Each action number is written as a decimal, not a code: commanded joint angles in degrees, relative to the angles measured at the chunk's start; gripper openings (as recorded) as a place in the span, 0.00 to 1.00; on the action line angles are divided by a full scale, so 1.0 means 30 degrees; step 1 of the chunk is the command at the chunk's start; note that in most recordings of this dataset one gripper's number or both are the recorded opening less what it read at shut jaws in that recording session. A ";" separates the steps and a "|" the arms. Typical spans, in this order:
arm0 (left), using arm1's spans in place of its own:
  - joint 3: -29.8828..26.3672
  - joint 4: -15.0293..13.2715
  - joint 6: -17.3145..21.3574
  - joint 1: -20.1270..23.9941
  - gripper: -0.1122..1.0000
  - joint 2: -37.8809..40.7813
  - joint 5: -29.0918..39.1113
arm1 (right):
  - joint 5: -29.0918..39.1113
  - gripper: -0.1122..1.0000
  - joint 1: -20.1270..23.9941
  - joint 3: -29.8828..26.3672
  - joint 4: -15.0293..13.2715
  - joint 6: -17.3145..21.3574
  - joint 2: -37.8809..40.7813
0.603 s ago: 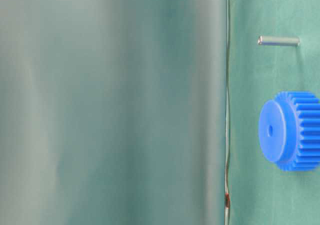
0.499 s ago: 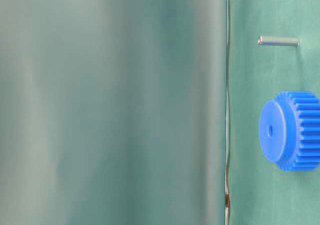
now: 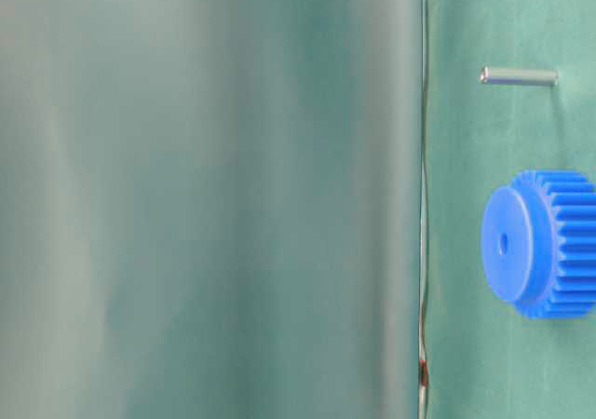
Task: Insert the shaft into the center hole of the gear.
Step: 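Open the right gripper and start moving it toward the silver shaft, then move the open right gripper over the upright silver shaft, then lower and close the right gripper around the silver shaft, then lift the shaft and carry it left over the blue gear's center hole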
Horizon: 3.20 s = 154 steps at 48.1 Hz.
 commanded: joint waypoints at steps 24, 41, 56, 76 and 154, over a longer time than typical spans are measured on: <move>-0.0498 0.0059 0.0000 0.0029 0.10 0.0146 -0.0088 | -0.2139 0.94 -0.1729 -0.0674 0.0352 0.0117 0.5420; -0.0469 0.0059 0.0029 0.0029 0.10 0.0264 -0.0088 | -0.4746 0.90 -0.2842 -0.1084 0.1172 0.0117 1.1748; -0.0469 0.0059 0.0059 0.0029 0.10 0.0293 0.0059 | -0.6563 0.89 -0.2871 -0.1641 0.1699 0.0146 1.5469; -0.0469 0.0059 0.0029 0.0029 0.10 0.0322 0.0322 | -0.6826 0.83 -0.3047 -0.2344 0.2432 0.0117 1.8018; -0.0469 0.0059 -0.0029 0.0029 0.10 0.0322 0.0732 | -0.0146 0.27 -0.2900 -0.3750 0.2432 0.0117 1.2949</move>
